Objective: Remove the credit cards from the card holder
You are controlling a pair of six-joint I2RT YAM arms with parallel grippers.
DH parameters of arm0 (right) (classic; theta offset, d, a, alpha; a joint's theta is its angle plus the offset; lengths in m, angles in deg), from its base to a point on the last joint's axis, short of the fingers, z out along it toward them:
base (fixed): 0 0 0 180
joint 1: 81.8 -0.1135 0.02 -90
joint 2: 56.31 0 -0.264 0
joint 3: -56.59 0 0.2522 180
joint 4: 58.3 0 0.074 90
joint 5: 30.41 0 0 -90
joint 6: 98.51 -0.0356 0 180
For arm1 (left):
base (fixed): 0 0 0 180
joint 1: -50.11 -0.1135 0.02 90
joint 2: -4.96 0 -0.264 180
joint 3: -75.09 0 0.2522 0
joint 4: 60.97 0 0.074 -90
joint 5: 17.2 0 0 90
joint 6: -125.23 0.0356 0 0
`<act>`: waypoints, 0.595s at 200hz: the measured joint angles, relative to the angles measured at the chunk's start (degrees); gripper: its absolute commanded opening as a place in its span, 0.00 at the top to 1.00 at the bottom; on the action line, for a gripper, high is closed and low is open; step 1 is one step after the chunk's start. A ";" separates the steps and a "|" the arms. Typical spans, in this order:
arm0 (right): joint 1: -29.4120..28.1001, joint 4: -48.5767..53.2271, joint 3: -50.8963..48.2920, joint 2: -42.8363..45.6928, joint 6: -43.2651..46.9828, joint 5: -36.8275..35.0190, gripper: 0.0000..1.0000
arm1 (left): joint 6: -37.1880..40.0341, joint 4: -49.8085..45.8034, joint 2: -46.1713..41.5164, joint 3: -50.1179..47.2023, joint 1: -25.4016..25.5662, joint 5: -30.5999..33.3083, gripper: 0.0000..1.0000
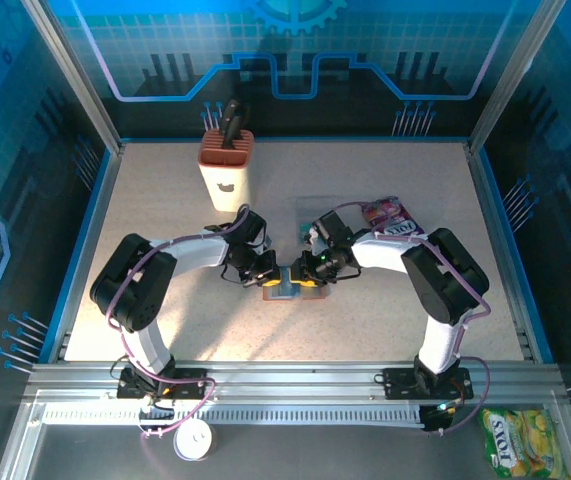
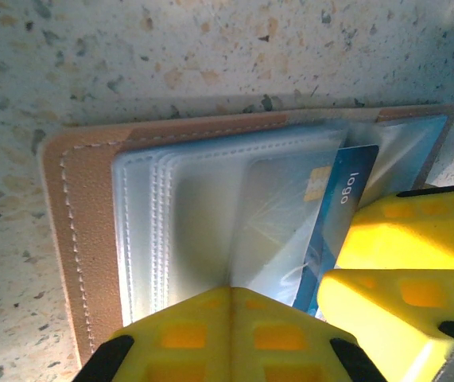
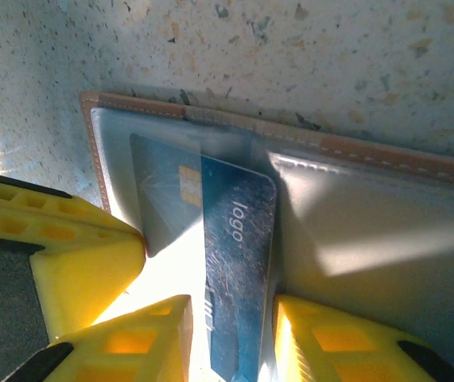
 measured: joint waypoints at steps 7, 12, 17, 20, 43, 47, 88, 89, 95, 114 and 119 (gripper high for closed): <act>0.02 -0.20 -0.09 0.00 -0.15 0.22 0.69 | 0.02 0.00 0.00 0.00 0.00 0.00 0.94; 0.02 -0.35 -0.13 0.00 -0.26 0.37 0.69 | 0.00 0.00 0.00 0.00 0.00 0.00 0.94; 0.07 -0.57 -0.22 0.00 -0.28 0.52 0.70 | 0.00 0.00 0.00 0.00 0.00 0.00 0.94; 0.09 -0.72 -0.28 0.00 -0.37 0.59 0.70 | 0.00 0.00 0.00 0.00 0.00 0.00 0.94; 0.26 -1.81 -0.83 0.00 -0.92 1.09 0.73 | 0.00 0.02 0.00 0.00 0.00 0.00 0.94; 0.26 -1.95 -0.90 0.00 -1.14 1.20 0.73 | 0.00 0.02 0.00 -0.02 0.00 0.00 0.94; 0.28 -3.52 -1.77 0.02 -2.10 1.73 0.79 | -0.13 0.52 0.00 -0.37 0.00 -0.02 0.94; 0.28 -3.56 -1.79 0.02 -2.10 1.73 0.79 | -0.15 0.55 0.00 -0.42 0.00 -0.02 0.94; 0.26 -3.78 -1.92 0.07 -2.25 1.88 0.80 | -0.15 0.61 0.00 -0.46 0.00 -0.02 0.94; 0.28 -4.28 -2.23 0.07 -2.51 2.10 0.82 | -0.15 0.63 0.00 -0.48 0.00 -0.02 0.94; 0.28 -4.44 -2.34 0.07 -2.56 2.12 0.83 | -0.15 0.66 0.00 -0.50 0.00 -0.02 0.94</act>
